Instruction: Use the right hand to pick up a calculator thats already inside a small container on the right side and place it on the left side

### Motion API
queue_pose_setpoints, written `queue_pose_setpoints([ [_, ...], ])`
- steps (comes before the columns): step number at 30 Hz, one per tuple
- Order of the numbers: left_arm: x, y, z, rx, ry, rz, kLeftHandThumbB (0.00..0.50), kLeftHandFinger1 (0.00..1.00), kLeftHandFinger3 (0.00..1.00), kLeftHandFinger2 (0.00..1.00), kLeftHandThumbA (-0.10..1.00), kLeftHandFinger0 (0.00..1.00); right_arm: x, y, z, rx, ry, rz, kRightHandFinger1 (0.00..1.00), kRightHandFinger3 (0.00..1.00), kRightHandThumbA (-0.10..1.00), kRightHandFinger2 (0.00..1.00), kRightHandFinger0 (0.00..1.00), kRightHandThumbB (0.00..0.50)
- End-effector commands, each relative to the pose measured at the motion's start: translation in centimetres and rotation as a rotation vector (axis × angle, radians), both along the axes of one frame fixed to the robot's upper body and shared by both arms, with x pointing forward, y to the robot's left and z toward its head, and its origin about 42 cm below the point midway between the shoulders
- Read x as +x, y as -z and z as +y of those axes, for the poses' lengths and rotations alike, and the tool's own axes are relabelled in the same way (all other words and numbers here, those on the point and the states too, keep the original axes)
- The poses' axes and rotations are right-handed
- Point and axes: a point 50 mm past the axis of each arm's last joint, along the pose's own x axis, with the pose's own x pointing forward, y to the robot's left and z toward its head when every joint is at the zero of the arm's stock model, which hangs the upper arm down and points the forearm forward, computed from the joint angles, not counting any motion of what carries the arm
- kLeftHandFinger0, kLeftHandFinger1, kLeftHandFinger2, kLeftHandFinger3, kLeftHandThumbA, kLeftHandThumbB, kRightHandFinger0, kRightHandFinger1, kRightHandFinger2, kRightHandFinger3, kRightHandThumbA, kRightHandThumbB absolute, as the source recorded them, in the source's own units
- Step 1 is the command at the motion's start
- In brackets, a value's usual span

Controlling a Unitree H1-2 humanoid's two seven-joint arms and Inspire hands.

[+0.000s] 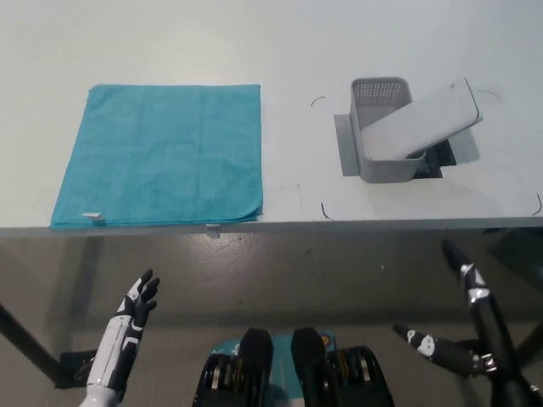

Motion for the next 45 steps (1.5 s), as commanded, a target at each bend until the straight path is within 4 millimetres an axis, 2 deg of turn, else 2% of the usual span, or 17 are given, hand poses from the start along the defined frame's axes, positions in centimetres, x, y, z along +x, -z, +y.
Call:
queue_pose_setpoints([
  [1, 0.5, -1.6, 0.4, 0.02, 0.008, -0.108, 0.041, 1.0, 1.0, 1.0, 1.0, 1.0, 0.9, -10.4, -0.9, -0.506, 0.113, -0.363, 1.0, 1.0, 0.72, 1.0, 1.0, 0.336],
  [2, 0.5, -1.6, 0.4, 0.018, 0.006, -0.106, 0.054, 1.0, 1.0, 1.0, 1.0, 1.0, 1.3, -11.8, -0.9, -0.568, 0.129, -0.385, 1.0, 1.0, 0.69, 1.0, 1.0, 0.36],
  [4, 0.6, -1.7, 0.5, 0.023, 0.007, -0.111, 0.04, 1.0, 1.0, 1.0, 1.0, 1.0, 2.3, -14.3, -0.8, -0.661, 0.145, -0.426, 1.0, 1.0, 0.62, 1.0, 1.0, 0.4],
  [6, 0.6, -1.6, 0.5, 0.017, 0.009, -0.113, 0.037, 1.0, 1.0, 1.0, 1.0, 1.0, 2.8, -15.2, -0.8, -0.714, 0.158, -0.435, 1.0, 1.0, 0.63, 1.0, 1.0, 0.416],
  [8, 0.6, -1.6, 0.5, 0.025, 0.008, -0.115, 0.031, 1.0, 1.0, 1.0, 1.0, 1.0, 4.2, -16.6, -0.9, -0.794, 0.166, -0.42, 1.0, 1.0, 0.59, 1.0, 1.0, 0.443],
  [11, 0.5, -1.6, 0.9, 0.026, -0.002, -0.117, 0.042, 1.0, 1.0, 1.0, 1.0, 1.0, 6.6, -18.4, -0.5, -0.916, 0.191, -0.381, 1.0, 1.0, 0.63, 1.0, 1.0, 0.464],
  [15, 0.4, -1.6, 0.9, 0.028, 0.0, -0.113, 0.057, 1.0, 1.0, 1.0, 1.0, 1.0, 8.9, -19.5, -0.4, -1.001, 0.209, -0.329, 1.0, 1.0, 0.64, 1.0, 1.0, 0.46],
  [18, 0.4, -1.6, 0.9, 0.035, 0.006, -0.113, 0.043, 1.0, 1.0, 1.0, 1.0, 1.0, 10.6, -19.9, -0.4, -1.056, 0.218, -0.299, 1.0, 1.0, 0.68, 1.0, 1.0, 0.47],
  [19, 0.4, -1.6, 0.8, 0.035, 0.006, -0.113, 0.046, 1.0, 1.0, 1.0, 1.0, 1.0, 11.8, -20.1, -0.4, -1.094, 0.223, -0.279, 1.0, 1.0, 0.7, 1.0, 1.0, 0.47],
  [21, 0.3, -1.5, 0.9, 0.038, 0.005, -0.111, 0.049, 1.0, 1.0, 1.0, 1.0, 1.0, 12.8, -20.3, -0.3, -1.138, 0.235, -0.262, 1.0, 1.0, 0.77, 1.0, 1.0, 0.493],
  [25, 0.1, -1.6, 0.9, 0.036, 0.0, -0.101, 0.053, 1.0, 1.0, 1.0, 1.0, 1.0, 15.3, -20.3, -0.3, -1.188, 0.257, -0.242, 1.0, 1.0, 0.86, 1.0, 1.0, 0.498],
  [27, 0.1, -1.6, 1.0, 0.04, 0.002, -0.103, 0.043, 1.0, 1.0, 1.0, 1.0, 1.0, 16.4, -20.1, -0.4, -1.231, 0.274, -0.214, 1.0, 1.0, 1.0, 1.0, 1.0, 0.496],
  [36, 0.2, -1.6, 1.2, 0.045, 0.003, -0.102, 0.052, 1.0, 1.0, 1.0, 1.0, 1.0, 18.8, -19.7, -0.3, -1.345, 0.306, -0.125, 1.0, 1.0, 1.0, 1.0, 1.0, 0.439],
  [45, 0.1, -1.6, 1.5, 0.036, 0.003, -0.101, 0.051, 1.0, 1.0, 1.0, 1.0, 1.0, 20.0, -19.8, -0.6, -1.439, 0.33, -0.041, 1.0, 1.0, 1.0, 1.0, 1.0, 0.477],
])
